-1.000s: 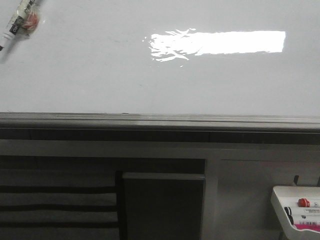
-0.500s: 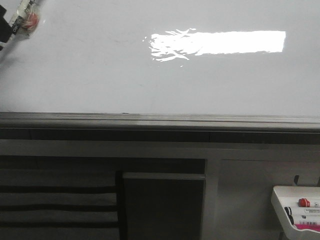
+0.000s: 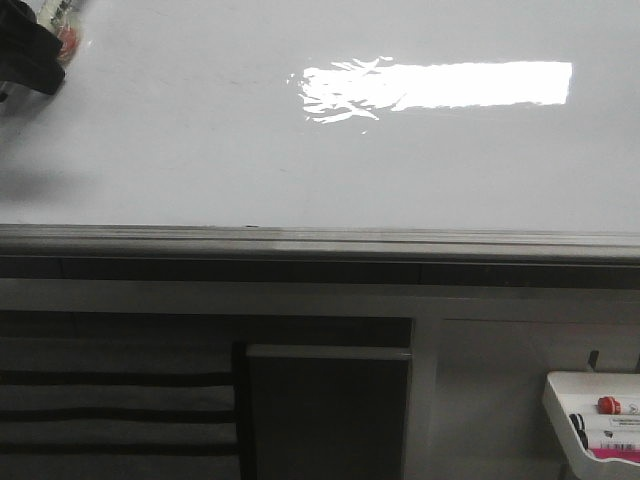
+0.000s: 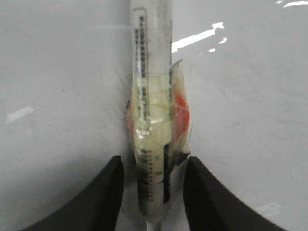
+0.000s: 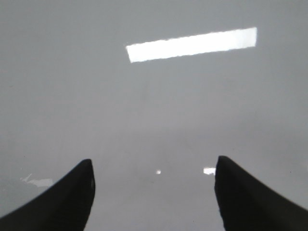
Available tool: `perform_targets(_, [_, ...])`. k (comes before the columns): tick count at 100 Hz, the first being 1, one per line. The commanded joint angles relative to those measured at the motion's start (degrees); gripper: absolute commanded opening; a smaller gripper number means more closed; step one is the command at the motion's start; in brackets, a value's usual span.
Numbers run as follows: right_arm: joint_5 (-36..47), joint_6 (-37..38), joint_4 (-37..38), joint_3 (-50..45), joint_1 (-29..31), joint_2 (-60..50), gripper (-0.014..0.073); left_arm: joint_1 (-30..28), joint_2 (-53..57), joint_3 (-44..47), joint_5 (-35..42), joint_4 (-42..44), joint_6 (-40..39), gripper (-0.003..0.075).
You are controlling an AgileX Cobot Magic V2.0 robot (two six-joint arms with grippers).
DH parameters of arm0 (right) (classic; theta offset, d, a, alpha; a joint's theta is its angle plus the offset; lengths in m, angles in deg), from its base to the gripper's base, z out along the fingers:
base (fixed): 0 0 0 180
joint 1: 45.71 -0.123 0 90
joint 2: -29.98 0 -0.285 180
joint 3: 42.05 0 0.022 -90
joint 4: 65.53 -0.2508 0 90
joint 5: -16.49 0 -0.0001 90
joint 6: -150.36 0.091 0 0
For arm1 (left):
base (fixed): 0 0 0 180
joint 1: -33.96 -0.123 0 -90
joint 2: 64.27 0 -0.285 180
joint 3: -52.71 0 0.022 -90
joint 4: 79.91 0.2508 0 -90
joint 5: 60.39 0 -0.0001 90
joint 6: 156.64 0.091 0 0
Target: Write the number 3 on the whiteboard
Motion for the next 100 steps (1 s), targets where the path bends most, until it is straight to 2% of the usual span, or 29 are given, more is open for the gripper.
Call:
perform_targets(1, [4.54,-0.25,0.05,1.87,-0.13,0.98,0.0470,0.39,1.15,-2.02,4.48,-0.42,-0.06,0.0224])
perform_targets(19, [2.52,-0.25,0.05,2.41,-0.13,1.63,0.0470,0.39,1.51,-2.02,4.48,-0.42,-0.06,0.0078])
perform_targets(33, [-5.25,-0.25,-1.87,7.00,-0.13,4.77,0.0470,0.39,3.60,-2.02,3.04,-0.27,-0.06,-0.0008])
perform_targets(45, [-11.14,-1.39,-4.60,11.46,-0.13,8.99,0.0470,0.86,6.08,-2.84,-2.66,0.00,0.19,-0.0019])
perform_targets(54, [-16.34,-9.44,-10.83,15.07,-0.13,13.25,0.0469,1.65,7.76,-4.36,-10.47,-0.11,2.89,-0.0019])
perform_targets(68, [-25.78,-26.51,-27.20,20.85,-0.13,21.62,0.0451,4.15,9.04,-8.70,-25.35,-4.97,13.12,-0.0019])
perform_targets(77, [-34.21,-38.32,-36.80,24.38,-0.13,28.15,0.0438,5.81,9.04,-11.94,-37.77,-14.73,26.24,-0.0019])
perform_targets(85, [-42.27,-46.27,-43.55,27.15,-0.61,33.49,0.0428,6.67,9.04,-13.95,-45.21,-23.87,36.17,-0.0019])
perform_targets(91, [-45.02,-51.74,-46.44,29.02,-1.86,37.52,0.0429,7.44,9.04,-14.79,-49.68,-29.76,41.01,-0.0019])
perform_targets(100, [-46.14,-57.96,-46.96,31.33,-6.10,42.36,0.0429,8.98,9.04,-15.73,-54.29,-33.55,47.71,-0.0019])
